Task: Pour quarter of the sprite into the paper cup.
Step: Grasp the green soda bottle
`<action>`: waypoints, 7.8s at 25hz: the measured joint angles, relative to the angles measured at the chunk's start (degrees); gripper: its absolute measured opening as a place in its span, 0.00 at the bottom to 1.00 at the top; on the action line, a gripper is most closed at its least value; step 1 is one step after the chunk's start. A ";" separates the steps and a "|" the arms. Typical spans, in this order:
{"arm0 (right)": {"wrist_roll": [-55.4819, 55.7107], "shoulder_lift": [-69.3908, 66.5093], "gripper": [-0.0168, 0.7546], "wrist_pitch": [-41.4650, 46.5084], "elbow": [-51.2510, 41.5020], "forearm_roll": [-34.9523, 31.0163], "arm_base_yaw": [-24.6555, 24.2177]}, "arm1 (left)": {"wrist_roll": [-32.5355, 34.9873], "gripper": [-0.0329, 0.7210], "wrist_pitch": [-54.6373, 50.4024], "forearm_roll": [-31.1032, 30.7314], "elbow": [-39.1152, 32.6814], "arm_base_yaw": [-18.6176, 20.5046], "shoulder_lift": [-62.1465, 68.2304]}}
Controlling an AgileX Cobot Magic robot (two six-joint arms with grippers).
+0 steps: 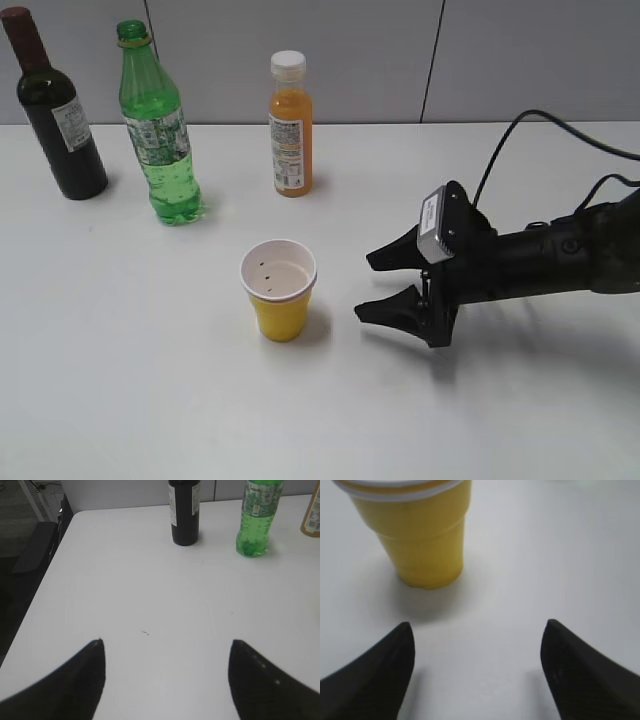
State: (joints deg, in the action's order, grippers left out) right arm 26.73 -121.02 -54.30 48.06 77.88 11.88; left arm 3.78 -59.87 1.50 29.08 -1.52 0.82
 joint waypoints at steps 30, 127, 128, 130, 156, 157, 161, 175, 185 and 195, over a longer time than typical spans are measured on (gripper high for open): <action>-9.44 24.63 0.74 89.15 17.38 -56.20 -3.85 | 0.00 0.82 0.00 0.05 0.00 0.00 0.00; -31.71 121.20 0.79 107.96 -24.44 -82.06 -7.47 | 0.00 0.82 0.05 0.05 0.00 0.00 0.00; -31.71 121.20 0.79 107.96 -24.44 -82.06 -7.47 | 0.00 0.82 0.05 0.05 0.00 0.00 0.00; -31.71 121.20 0.79 107.96 -24.44 -82.06 -7.47 | 0.00 0.82 0.05 0.05 0.00 0.00 0.00; -31.71 121.20 0.79 108.02 -24.44 -82.06 -7.47 | 0.00 0.83 0.05 -0.13 0.00 0.00 0.00; -31.71 121.20 0.79 108.02 -24.44 -82.06 -7.47 | 0.00 0.85 0.13 -0.13 0.00 0.00 0.00; -31.71 121.20 0.79 108.08 -24.44 -82.06 -7.47 | 0.00 0.87 2.22 0.57 0.78 0.00 0.95; -31.71 121.20 0.79 108.08 -24.44 -82.06 -7.47 | 1.52 0.86 27.67 5.63 1.11 -2.87 17.48; -31.71 121.20 0.79 108.08 -24.44 -82.06 -7.47 | 1.52 0.84 51.22 5.18 -4.92 -4.96 33.00; -31.71 121.20 0.79 108.19 -24.44 -82.06 -7.47 | 1.52 0.83 74.00 5.30 -9.30 -5.21 50.88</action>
State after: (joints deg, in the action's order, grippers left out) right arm -4.98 0.18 53.89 23.62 -4.18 4.41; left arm 5.29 14.13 6.80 19.78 -6.73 51.70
